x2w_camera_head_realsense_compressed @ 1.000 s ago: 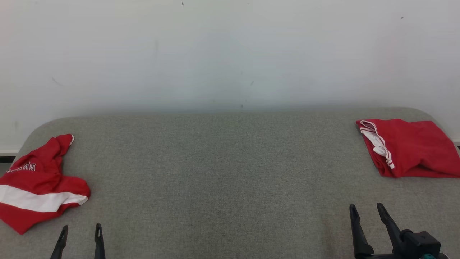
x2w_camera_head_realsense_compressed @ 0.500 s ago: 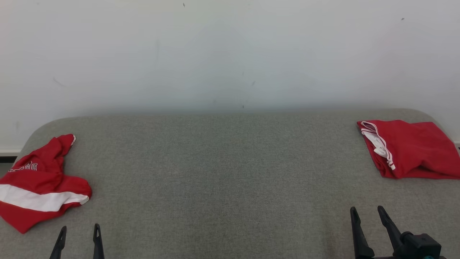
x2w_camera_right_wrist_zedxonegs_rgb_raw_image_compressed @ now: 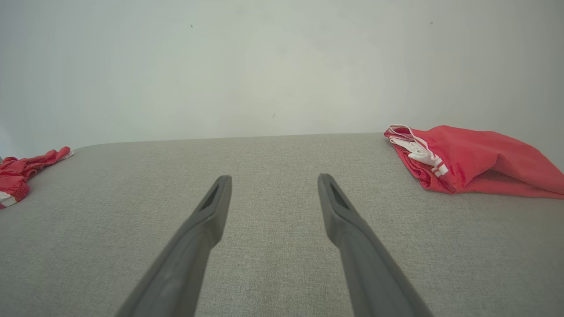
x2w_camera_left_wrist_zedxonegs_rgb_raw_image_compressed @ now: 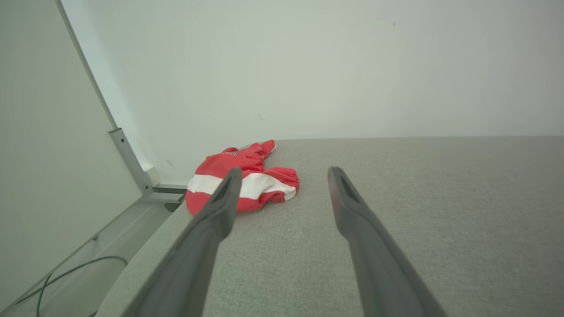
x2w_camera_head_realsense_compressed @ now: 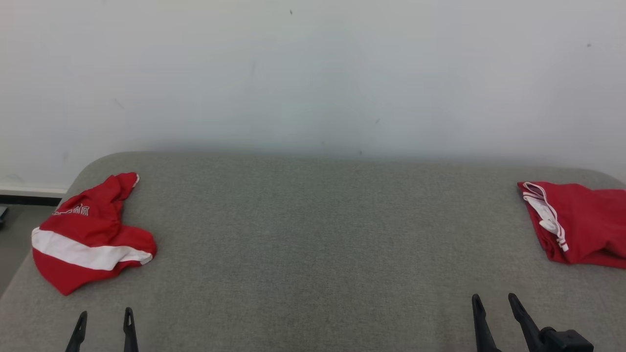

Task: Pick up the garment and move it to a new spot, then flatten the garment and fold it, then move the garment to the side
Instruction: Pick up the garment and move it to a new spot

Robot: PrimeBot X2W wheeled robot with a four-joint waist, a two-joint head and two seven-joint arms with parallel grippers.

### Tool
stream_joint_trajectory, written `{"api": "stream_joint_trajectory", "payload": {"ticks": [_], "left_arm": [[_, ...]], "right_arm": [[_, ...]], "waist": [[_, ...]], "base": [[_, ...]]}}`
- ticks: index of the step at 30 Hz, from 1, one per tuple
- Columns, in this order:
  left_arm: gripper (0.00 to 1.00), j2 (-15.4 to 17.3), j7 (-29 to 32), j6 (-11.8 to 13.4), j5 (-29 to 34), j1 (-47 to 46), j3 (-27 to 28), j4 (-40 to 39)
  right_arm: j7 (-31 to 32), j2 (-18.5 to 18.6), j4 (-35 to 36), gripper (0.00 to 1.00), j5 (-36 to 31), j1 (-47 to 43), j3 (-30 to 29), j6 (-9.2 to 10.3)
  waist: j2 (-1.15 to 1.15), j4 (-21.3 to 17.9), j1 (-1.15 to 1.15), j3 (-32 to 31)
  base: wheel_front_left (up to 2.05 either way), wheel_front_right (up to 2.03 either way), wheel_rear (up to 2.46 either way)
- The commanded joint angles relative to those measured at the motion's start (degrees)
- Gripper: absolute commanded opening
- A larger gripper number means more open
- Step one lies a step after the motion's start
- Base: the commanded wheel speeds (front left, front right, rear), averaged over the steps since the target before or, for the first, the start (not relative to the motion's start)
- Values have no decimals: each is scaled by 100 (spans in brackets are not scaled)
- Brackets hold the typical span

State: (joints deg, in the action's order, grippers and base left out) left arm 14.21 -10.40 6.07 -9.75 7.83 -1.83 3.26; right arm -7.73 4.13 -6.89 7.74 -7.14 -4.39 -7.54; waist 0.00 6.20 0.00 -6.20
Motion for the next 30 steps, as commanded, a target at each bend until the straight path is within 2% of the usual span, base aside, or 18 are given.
{"api": "stream_joint_trajectory", "payload": {"ticks": [1, 12, 19, 30], "left_arm": [[100, 44, 29, 16, -21, 35, 11, -21], [100, 224, 188, 60, -55, 28, 100, -190], [100, 311, 324, 97, -71, 74, 104, -335], [100, 211, 125, 358, -241, 304, 371, -515]], "right_arm": [[-56, -41, -35, 100, 44, -67, -2, 14], [-194, -109, -259, 100, 102, -57, -20, 14], [-270, -126, -389, 100, 136, -40, -6, 14], [-206, -33, -517, 100, 88, 430, 299, 14]], "waist": [[0, 235, 0, -42], [0, 1087, 0, -96], [0, 1820, 0, -77], [0, 2167, 0, 276]], "base": [[0, 0, 0], [0, 0, 0], [0, 0, 0], [0, 0, 0]]}}
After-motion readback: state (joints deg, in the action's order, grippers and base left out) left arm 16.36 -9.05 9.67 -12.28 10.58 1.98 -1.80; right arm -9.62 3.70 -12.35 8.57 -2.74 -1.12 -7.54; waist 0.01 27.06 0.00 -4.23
